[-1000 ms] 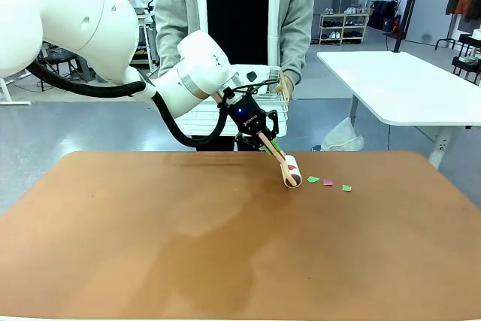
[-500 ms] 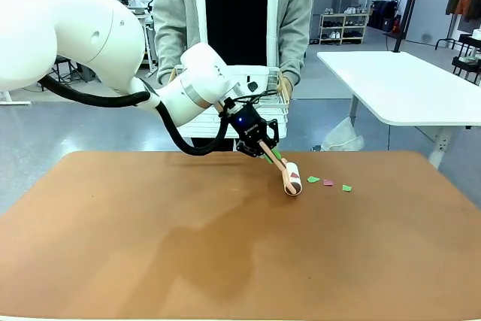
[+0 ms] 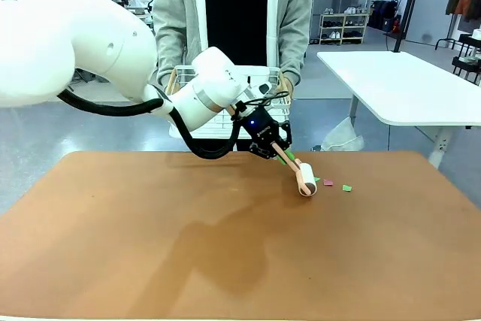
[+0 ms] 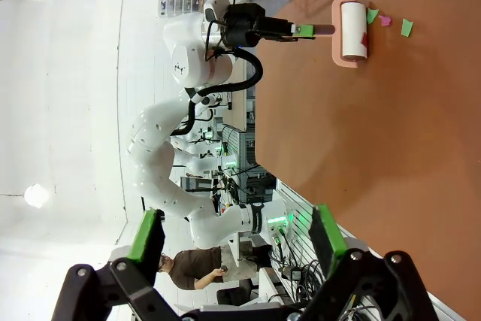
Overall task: Clean the table.
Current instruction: Clean the table with the Lint Roller when the human lifts the Dish drying rack.
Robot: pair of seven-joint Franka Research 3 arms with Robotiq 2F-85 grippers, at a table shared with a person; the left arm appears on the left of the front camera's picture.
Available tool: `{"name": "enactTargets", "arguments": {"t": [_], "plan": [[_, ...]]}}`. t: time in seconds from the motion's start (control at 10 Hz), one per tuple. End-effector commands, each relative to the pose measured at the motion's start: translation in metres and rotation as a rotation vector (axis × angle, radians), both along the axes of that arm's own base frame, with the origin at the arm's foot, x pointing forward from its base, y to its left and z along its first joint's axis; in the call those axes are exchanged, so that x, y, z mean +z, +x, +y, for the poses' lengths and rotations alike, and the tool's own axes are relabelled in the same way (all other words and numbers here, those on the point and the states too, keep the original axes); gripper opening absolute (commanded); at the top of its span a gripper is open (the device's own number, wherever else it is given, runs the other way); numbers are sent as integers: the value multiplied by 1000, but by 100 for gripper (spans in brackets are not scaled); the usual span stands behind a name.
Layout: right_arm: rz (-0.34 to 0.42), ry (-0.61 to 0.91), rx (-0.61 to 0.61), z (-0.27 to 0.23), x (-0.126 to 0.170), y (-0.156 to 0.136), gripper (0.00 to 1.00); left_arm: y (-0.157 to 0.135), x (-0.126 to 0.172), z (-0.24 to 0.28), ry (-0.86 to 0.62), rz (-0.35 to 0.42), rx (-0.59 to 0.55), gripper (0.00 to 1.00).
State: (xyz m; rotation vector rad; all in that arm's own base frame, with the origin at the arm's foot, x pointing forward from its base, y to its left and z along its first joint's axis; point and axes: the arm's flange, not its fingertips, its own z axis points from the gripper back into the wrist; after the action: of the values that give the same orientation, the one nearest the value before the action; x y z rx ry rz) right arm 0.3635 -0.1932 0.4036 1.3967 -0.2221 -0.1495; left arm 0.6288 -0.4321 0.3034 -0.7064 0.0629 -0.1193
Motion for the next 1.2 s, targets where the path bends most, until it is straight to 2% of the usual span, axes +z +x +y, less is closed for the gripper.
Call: {"name": "enactTargets", "arguments": {"t": [0.0,0.6,0.8,1.1], "plan": [[-10,2,4,1,3,-2,100,7,-15,-44,5,33,-43,21],[-10,2,4,1,3,-2,100,1,-14,-159,-18,74,-40,21],[-10,2,4,1,3,-2,100,-3,-6,-161,-52,68,-43,21],[-10,2,4,1,3,-2,100,-13,48,-131,-129,27,-13,21]]}}
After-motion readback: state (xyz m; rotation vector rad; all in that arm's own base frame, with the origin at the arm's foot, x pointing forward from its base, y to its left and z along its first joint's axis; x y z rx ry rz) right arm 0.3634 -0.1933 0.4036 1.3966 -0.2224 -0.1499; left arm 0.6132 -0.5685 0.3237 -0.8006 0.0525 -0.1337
